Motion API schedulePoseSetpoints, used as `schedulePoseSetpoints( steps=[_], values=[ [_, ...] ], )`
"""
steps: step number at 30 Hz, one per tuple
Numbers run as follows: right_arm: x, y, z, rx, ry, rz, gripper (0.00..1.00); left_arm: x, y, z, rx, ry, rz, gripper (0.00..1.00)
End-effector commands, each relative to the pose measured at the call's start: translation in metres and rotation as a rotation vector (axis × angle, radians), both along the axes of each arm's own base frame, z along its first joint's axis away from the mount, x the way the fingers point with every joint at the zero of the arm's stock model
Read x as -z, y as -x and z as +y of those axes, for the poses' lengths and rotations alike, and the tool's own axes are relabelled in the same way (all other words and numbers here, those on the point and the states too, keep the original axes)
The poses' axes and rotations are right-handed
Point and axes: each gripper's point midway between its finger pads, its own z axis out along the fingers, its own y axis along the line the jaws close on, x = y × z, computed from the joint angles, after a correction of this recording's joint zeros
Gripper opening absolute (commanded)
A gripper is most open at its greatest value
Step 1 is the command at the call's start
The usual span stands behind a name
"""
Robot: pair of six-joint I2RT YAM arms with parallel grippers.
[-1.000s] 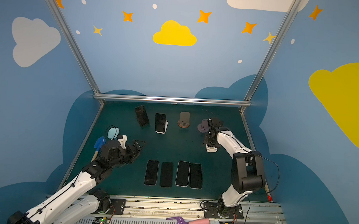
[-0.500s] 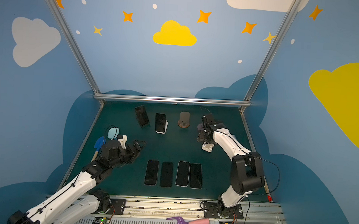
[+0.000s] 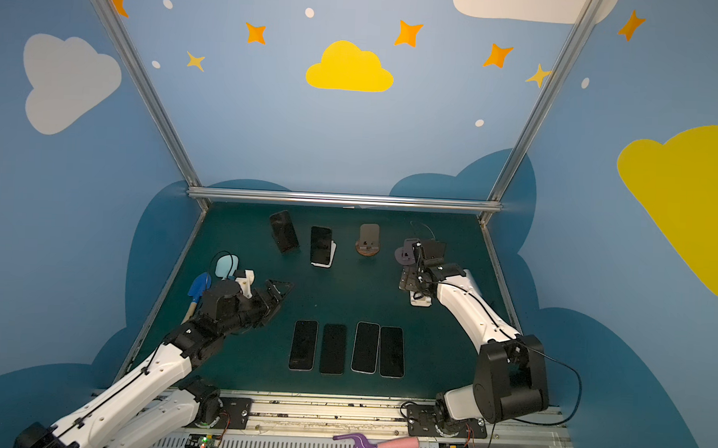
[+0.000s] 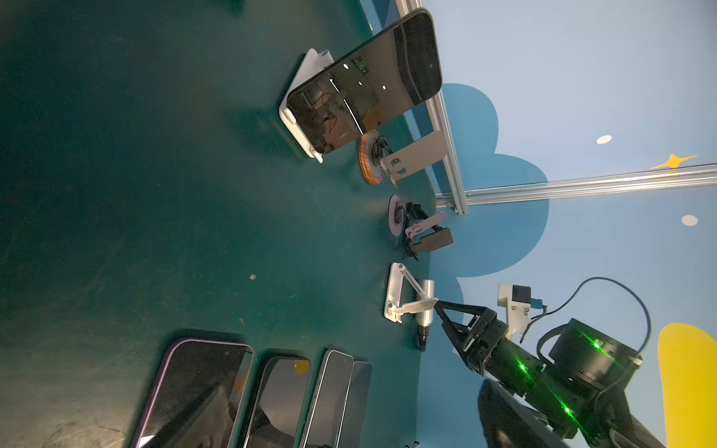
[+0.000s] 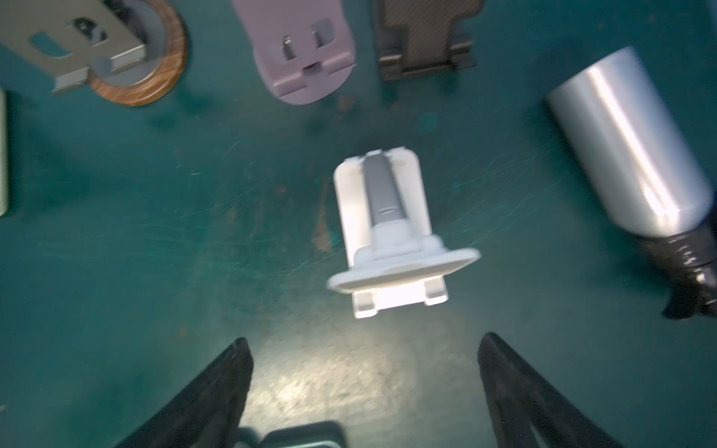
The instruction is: Remove the phone from the phone stand
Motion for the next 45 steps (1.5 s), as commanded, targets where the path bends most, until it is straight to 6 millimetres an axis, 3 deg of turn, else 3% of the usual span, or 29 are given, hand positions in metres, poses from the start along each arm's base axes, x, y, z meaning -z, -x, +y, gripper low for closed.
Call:
schedulePoseSetpoints(
  steps=[1,4,10,23,30,34,42,45],
  values=[
    [0.002,-0.012,0.001,-0.088,0.031,0.003,0.93,-0.001,-0.002,-0.002,0.005,0.005,-0.015,1.0],
    [0.014,-0.015,0.008,-0.176,0.042,0.074,0.93,0.0,-0.002,-0.007,0.033,-0.008,0.0,1.0],
    [0.033,-0.019,0.002,-0.134,0.055,0.2,0.93,-0.004,-0.004,-0.008,0.035,-0.009,-0.003,1.0],
    [0.04,-0.024,-0.009,-0.047,0.023,0.186,0.73,-0.001,-0.006,-0.01,0.038,-0.015,0.005,1.0],
    [0.043,-0.025,-0.007,-0.041,0.013,0.191,0.72,0.001,-0.005,-0.009,0.035,-0.015,0.007,1.0],
    [0.032,-0.022,-0.004,-0.042,0.008,0.163,0.62,0.0,-0.003,-0.006,0.029,-0.026,0.002,1.0],
    [0.001,-0.024,0.016,-0.09,0.022,0.098,0.59,-0.006,-0.003,-0.005,0.021,-0.015,-0.018,1.0],
    [-0.009,-0.027,0.034,-0.128,0.012,0.076,0.59,-0.006,-0.003,-0.003,0.016,-0.019,-0.02,1.0]
  ],
)
